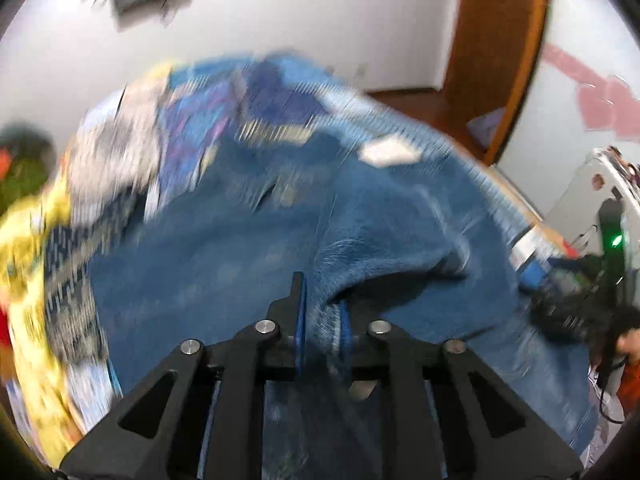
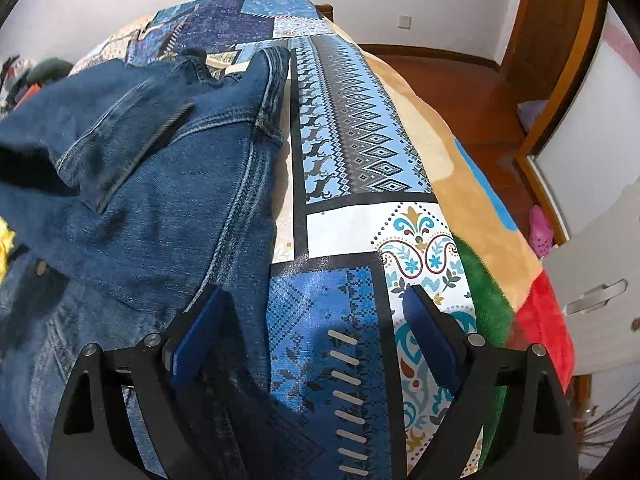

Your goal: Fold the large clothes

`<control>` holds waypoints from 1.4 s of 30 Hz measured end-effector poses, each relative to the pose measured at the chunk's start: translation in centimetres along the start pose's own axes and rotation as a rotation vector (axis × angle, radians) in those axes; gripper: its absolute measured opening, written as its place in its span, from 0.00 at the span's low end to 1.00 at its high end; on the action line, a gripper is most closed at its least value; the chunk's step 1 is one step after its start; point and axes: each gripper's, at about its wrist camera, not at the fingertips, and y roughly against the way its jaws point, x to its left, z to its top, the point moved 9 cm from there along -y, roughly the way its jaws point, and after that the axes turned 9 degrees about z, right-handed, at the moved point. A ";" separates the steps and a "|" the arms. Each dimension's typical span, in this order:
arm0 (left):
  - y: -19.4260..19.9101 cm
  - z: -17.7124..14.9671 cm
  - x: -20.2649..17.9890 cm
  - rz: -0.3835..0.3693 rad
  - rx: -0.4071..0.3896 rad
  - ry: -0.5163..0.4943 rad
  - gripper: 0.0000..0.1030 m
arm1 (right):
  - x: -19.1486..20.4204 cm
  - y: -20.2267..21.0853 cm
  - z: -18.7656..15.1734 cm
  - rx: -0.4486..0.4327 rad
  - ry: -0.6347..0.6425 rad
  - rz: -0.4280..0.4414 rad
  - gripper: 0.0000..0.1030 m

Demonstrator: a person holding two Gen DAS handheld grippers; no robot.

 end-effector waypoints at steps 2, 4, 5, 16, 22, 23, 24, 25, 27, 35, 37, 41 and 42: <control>-1.3 -2.6 1.6 -0.001 0.066 0.058 0.45 | 0.1 -0.1 -0.1 0.000 0.013 -0.021 0.86; -2.1 -4.6 2.8 0.014 0.110 0.095 0.62 | 0.1 -0.1 -0.1 0.007 0.014 -0.030 0.86; -2.3 -5.2 3.1 0.021 0.123 0.094 0.67 | 0.0 -0.2 0.0 0.012 0.011 -0.031 0.86; -0.4 -3.8 2.4 0.209 0.072 -0.063 0.83 | 0.2 0.6 -0.1 0.050 -0.031 -0.027 0.86; 2.3 -1.2 -1.1 0.126 -0.004 -0.092 0.89 | 1.1 2.4 0.5 -0.001 -0.033 0.019 0.86; 2.5 -0.7 -1.7 0.117 -0.016 -0.099 0.91 | 1.4 2.8 0.7 -0.015 -0.035 0.032 0.86; 2.5 -0.4 -2.4 0.109 -0.026 -0.113 0.91 | 2.0 3.4 1.1 -0.037 -0.032 0.050 0.86; 2.3 -0.2 -3.3 0.103 -0.030 -0.139 0.92 | 2.0 3.4 1.1 -0.037 -0.032 0.050 0.86; 1.3 -0.2 -4.8 0.101 -0.014 -0.183 0.92 | 2.7 3.7 1.3 -0.047 -0.024 0.068 0.86; -5.2 -1.9 -8.0 0.170 0.095 -0.315 0.92 | 4.7 2.0 1.1 -0.022 0.024 0.081 0.86; -5.6 -1.6 -8.3 0.185 0.087 -0.332 0.92 | 4.6 1.5 0.8 -0.014 0.040 0.041 0.86; -5.1 -0.5 -8.7 0.229 -0.001 -0.374 0.86 | 4.8 0.8 0.4 -0.001 0.074 0.006 0.86; -5.0 -0.3 -8.8 0.222 -0.014 -0.375 0.82 | 4.9 0.5 0.3 0.009 0.074 0.012 0.86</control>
